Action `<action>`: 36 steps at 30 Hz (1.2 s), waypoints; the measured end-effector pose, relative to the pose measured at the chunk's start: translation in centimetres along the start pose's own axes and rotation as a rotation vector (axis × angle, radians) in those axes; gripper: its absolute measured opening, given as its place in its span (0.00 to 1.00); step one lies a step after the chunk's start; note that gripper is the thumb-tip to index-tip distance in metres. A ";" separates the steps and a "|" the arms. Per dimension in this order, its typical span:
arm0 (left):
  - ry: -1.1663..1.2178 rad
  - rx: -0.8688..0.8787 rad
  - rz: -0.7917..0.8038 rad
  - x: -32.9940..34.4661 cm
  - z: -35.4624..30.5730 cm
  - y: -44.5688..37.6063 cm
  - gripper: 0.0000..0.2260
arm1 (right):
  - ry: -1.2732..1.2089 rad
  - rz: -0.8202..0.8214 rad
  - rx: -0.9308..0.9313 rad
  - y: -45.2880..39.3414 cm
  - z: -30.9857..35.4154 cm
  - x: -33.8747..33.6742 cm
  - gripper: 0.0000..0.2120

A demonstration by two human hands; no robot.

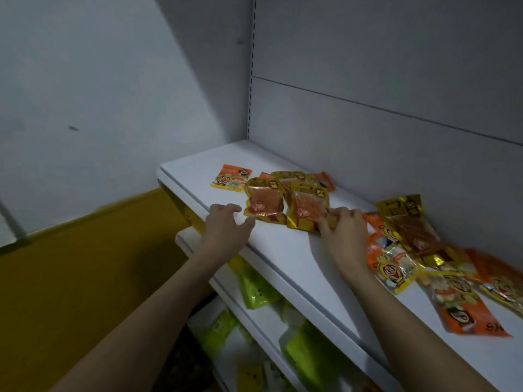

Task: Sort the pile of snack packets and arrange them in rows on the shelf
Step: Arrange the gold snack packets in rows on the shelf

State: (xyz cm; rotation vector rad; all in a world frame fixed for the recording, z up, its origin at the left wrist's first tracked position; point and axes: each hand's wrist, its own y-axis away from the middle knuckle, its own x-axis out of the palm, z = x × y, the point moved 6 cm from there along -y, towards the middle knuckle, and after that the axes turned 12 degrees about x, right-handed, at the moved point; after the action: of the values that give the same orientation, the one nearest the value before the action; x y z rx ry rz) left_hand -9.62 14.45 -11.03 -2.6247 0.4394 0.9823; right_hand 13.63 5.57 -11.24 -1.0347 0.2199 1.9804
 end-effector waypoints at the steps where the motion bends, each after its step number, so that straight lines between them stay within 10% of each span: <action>1: -0.026 -0.021 0.021 0.6 0.3 -1.8 0.24 | 0.040 -0.026 0.032 -1.0 0.0 0.3 0.20; 8: -0.260 0.093 0.228 4.7 1.7 -10.6 0.33 | 0.206 0.229 0.153 -8.7 0.2 5.3 0.22; 13: 0.152 0.117 0.218 3.9 2.3 -12.1 0.19 | -0.289 0.174 0.176 -8.3 -1.1 4.1 0.14; 23: 0.944 0.082 0.170 2.0 3.2 -15.2 0.31 | -0.819 -0.091 0.273 -10.0 -2.7 -0.2 0.19; 31: 0.844 0.254 0.200 4.8 1.8 -15.6 0.32 | -0.890 0.194 0.261 -8.7 1.8 1.8 0.15; 36: 0.937 0.253 0.195 5.2 2.5 -15.4 0.13 | -0.781 0.376 0.157 -7.3 6.8 6.6 0.14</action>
State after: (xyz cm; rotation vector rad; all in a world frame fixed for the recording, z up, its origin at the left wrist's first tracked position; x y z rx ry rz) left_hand -1.40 28.43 -13.69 -2.6697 0.9517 -0.3300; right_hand 13.35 17.50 -10.15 -0.0694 0.1368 2.5017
